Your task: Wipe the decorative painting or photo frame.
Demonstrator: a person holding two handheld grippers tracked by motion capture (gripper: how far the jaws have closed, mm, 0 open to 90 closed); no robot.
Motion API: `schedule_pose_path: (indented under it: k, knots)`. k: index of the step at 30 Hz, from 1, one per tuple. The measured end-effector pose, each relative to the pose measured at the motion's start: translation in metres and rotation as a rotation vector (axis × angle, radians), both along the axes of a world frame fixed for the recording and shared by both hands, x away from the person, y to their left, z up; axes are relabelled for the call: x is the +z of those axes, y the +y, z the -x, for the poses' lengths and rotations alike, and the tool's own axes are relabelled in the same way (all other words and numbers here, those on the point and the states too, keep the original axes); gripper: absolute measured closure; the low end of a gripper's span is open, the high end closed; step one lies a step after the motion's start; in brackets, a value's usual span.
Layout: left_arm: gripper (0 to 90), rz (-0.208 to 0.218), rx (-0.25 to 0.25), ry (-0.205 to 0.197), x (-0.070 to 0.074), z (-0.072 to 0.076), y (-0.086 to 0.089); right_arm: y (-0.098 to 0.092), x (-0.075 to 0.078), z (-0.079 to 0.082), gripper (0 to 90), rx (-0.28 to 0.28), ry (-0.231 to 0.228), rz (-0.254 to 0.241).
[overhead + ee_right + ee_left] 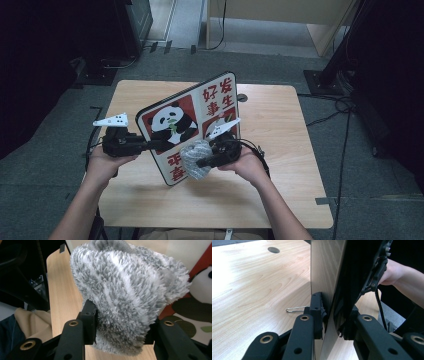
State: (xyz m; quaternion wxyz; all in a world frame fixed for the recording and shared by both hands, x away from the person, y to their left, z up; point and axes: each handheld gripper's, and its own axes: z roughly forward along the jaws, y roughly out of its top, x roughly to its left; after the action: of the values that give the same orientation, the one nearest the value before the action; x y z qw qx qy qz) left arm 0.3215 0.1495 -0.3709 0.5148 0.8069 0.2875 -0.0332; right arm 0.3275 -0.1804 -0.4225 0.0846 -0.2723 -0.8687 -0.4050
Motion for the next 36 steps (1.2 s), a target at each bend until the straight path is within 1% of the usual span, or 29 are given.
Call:
schedule_pose_path:
  k: [3, 6, 10, 22, 28, 29, 31, 33, 36]
  knots:
    - [76.0, 0.0, -0.001, -0.001, 0.0, 0.0, 0.0, -0.001, -0.005, 0.0, 58.5, 0.001, 0.006, 0.005]
    - [76.0, 0.0, -0.001, -0.001, 0.0, 0.0, 0.0, -0.001, -0.01, 0.001, 58.6, 0.003, 0.01, 0.02]
    - [76.0, 0.0, -0.001, -0.001, 0.0, 0.0, 0.0, -0.001, -0.015, 0.002, 58.6, -0.001, 0.023, 0.025]
    - [75.9, -0.001, 0.0, -0.001, 0.0, 0.0, 0.0, -0.002, -0.029, 0.004, 58.6, 0.008, 0.035, 0.045]
    - [75.8, -0.001, 0.001, 0.001, 0.0, 0.0, 0.0, -0.004, -0.036, 0.004, 58.6, 0.008, 0.048, 0.068]
    - [75.8, 0.0, 0.001, 0.001, 0.0, 0.0, 0.0, -0.004, -0.037, 0.004, 58.6, 0.011, 0.043, 0.072]
    - [75.8, 0.0, 0.001, 0.001, 0.0, 0.0, 0.0, -0.003, -0.037, 0.005, 58.6, 0.008, 0.051, 0.078]
    - [75.7, 0.0, 0.001, 0.001, 0.0, 0.0, 0.0, -0.003, -0.037, 0.005, 58.6, 0.014, 0.047, 0.081]
    - [75.5, 0.002, 0.001, 0.002, 0.0, 0.0, 0.0, -0.004, -0.036, 0.005, 58.6, 0.01, 0.051, 0.075]
